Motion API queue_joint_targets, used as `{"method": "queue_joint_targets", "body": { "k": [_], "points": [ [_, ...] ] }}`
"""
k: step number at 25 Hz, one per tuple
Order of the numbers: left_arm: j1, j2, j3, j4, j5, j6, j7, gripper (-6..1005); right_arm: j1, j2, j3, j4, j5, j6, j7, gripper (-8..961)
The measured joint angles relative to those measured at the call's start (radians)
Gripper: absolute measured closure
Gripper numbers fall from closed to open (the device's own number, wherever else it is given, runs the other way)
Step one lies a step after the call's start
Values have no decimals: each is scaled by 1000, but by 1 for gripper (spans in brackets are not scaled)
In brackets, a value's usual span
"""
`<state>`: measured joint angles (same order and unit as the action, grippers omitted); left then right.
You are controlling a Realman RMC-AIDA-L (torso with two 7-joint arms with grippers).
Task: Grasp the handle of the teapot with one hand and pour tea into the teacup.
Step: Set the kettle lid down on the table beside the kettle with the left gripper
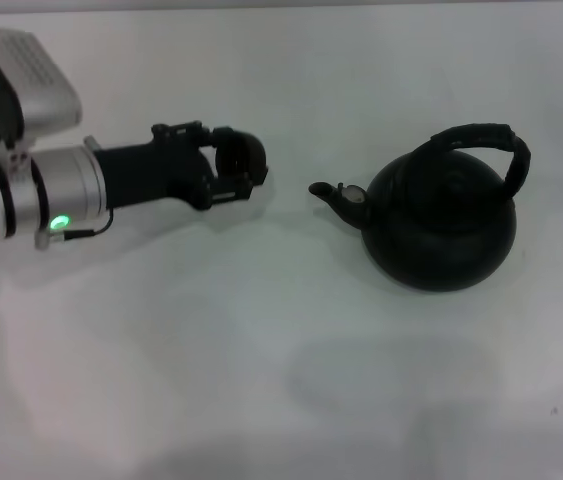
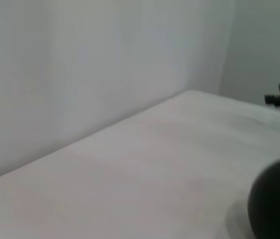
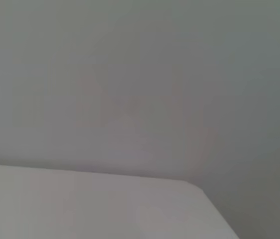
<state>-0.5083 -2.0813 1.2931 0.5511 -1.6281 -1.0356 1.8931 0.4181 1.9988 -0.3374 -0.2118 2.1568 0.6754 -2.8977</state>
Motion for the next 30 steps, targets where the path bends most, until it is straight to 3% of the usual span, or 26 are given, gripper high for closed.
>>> {"method": "queue_joint_targets", "body": {
  "k": [6,14,17,23,30],
  "points": [
    [16,10,7,147,94,13,-330,299,4,1,0,-8,0,-6,0,108],
    [47,13,4,447,531,-32,-861,298,7,6,0,-1,2,-4,0,109],
    [19,20,-14,474,585,-115,-927,298,4,7,1,10,3,1,0,109],
    [-75,41,-130,465,636,-294,-1038,299,8,9,3,28,1,8,0,108],
    [-196,35,-133,463,858,-371,-1230,299,12,9,2,27,6,21,9,109]
  ]
}}
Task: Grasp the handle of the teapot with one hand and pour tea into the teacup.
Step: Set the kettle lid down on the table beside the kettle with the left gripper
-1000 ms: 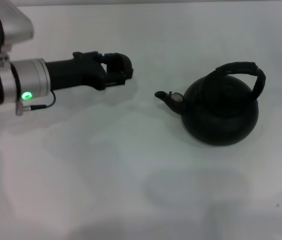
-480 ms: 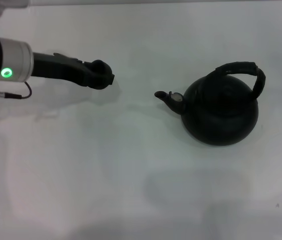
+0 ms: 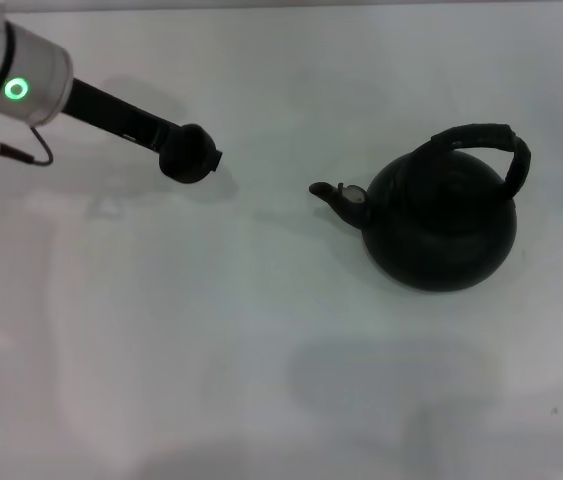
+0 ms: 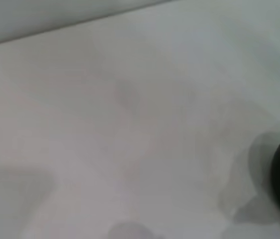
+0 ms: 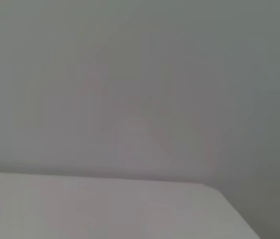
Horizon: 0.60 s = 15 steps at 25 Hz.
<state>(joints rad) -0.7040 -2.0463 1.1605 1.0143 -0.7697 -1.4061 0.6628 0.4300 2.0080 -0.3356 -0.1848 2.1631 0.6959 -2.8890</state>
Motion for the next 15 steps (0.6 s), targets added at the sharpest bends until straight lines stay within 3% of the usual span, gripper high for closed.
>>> {"method": "queue_joint_targets", "body": {
  "k": [3,9,15],
  "points": [
    [-62,2,-4,-34,60,-17,-34,299,1,0,0,1,0,11,0,109],
    [-216,37,-11,-223,79,-10,-40,298,11,2,0,9,-1,12,2,108],
    [-342,16,-2,-342,146,-32,-40,298,20,3,0,22,-4,23,2,108]
  ]
}}
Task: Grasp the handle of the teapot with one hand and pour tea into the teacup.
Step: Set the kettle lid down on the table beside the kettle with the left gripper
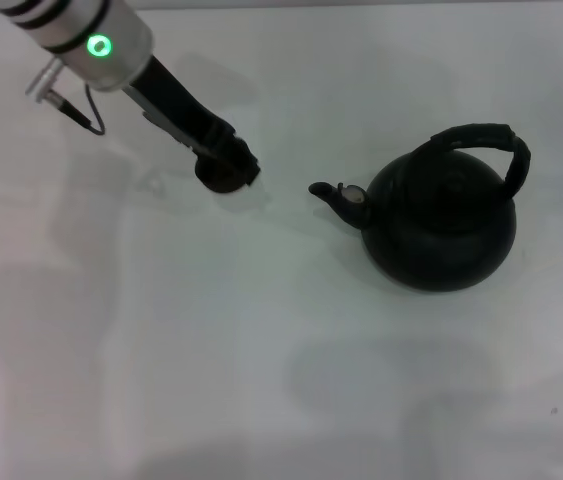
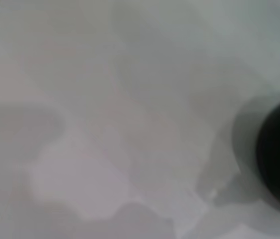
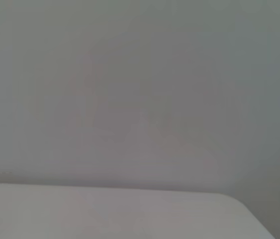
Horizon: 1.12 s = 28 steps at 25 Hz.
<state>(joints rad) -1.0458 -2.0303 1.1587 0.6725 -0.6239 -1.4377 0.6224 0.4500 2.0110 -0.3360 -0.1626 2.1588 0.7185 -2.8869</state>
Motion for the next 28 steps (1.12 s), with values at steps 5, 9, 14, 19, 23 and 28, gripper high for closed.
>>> {"method": "queue_joint_targets", "body": {
  "k": [5,9,14,19,23,28],
  "points": [
    [-40,-27,1,-23,73,-23,-10,298,-1,0,0,6,2,26,0,109],
    [-53,-41,2,-53,122,-19,-15,298,-3,0,0,7,5,29,0,109],
    [-48,-43,3,-68,126,0,-15,299,-4,0,0,6,2,40,0,109],
    [-51,-45,29,-111,131,59,-23,299,-7,0,0,6,0,52,0,108],
    [-54,-47,72,-137,127,120,-37,299,-6,0,0,6,-1,52,0,109],
    [-57,-50,81,-143,117,156,-39,298,-7,0,0,8,-1,53,0,109]
  ]
}}
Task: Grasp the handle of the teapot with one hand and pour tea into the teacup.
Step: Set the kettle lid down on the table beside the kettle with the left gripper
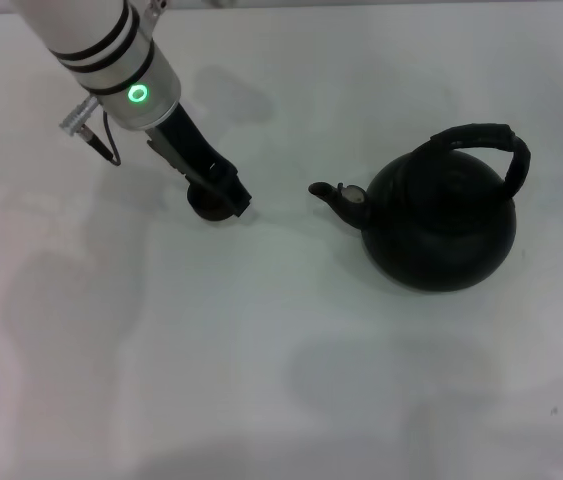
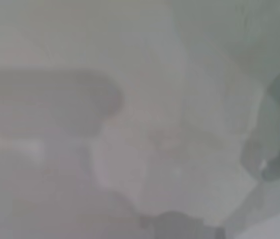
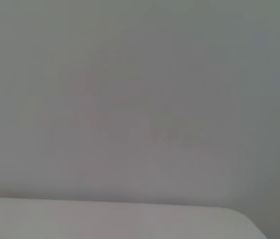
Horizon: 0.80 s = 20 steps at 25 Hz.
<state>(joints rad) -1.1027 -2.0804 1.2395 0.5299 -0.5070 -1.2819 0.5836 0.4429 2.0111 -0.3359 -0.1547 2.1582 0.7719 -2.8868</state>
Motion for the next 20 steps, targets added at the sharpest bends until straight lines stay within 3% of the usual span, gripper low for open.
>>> {"method": "queue_joint_targets", "body": {
  "k": [7,13,20],
  "points": [
    [-13,-6,12,-2,-15,10,-3,296,0,-1,0,7,0,1,0,108],
    [-11,-3,124,-5,-84,44,-39,294,0,-2,0,7,0,3,0,108],
    [-9,-5,174,-5,-99,72,-51,291,-1,-2,0,8,0,3,0,108]
  ]
}}
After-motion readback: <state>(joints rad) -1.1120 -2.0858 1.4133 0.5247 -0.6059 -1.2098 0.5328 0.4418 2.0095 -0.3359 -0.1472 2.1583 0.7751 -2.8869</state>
